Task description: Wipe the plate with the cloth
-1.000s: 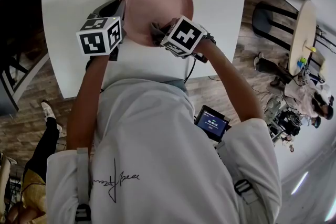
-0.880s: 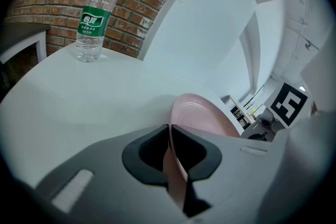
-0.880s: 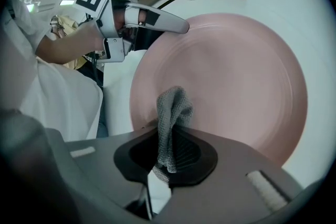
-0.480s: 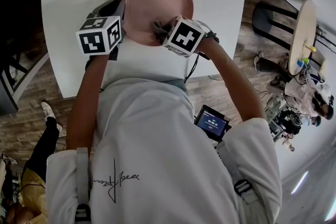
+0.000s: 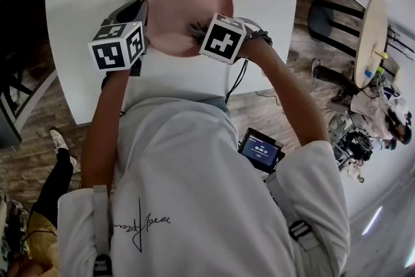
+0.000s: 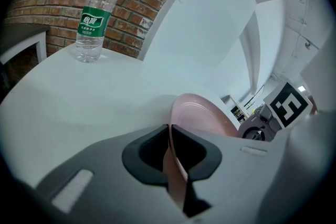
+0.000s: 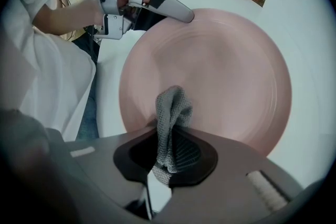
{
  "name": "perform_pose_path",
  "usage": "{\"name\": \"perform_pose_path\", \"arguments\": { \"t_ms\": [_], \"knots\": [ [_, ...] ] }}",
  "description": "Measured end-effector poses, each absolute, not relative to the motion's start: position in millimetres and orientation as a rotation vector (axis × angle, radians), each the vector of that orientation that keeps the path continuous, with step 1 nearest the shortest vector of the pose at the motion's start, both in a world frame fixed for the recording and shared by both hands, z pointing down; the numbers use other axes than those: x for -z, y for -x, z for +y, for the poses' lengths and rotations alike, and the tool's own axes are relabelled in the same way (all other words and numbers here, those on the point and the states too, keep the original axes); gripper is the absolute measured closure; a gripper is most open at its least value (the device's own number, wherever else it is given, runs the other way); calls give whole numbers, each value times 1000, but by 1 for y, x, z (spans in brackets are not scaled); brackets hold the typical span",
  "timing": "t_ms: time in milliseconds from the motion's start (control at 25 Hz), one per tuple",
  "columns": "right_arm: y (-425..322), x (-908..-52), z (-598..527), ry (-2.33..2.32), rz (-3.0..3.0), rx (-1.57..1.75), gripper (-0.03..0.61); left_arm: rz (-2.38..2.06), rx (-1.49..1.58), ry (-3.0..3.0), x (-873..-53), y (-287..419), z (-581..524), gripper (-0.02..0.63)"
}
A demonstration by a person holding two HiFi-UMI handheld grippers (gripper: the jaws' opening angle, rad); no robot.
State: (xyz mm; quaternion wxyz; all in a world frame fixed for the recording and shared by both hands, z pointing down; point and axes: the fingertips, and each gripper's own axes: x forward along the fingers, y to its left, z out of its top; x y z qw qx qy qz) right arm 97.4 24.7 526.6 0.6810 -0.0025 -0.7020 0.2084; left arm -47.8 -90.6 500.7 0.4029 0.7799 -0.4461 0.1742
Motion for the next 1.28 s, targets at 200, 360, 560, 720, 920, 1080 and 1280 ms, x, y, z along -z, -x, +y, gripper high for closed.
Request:
{"name": "perform_pose_path", "arguments": {
  "t_ms": [200, 360, 560, 720, 920, 1080, 1280],
  "knots": [
    [-106, -528, 18, 7, -1541, -418, 531, -1124, -439, -1971, -501, 47, -90, 581],
    [-114, -528, 11, 5, -1504, -358, 529, -1124, -438, -1972, -500, 46, -90, 581],
    [-121, -529, 2, -10, -1479, -300, 531, -1128, -440, -1971, -499, 46, -91, 581],
    [-122, -529, -3, -29, -1479, -301, 530, -1130, -441, -1970, -500, 47, -91, 581],
    [-125, -530, -12, -68, -1473, -278, 529, -1130, -441, -1969, -501, 49, -89, 581],
    [-127, -529, -20, -88, -1462, -240, 529, -1134, -442, -1971, -500, 48, -90, 581],
    [-131, -529, -30, -123, -1458, -210, 531, -1135, -443, -1972, -500, 48, -90, 581]
  ]
}}
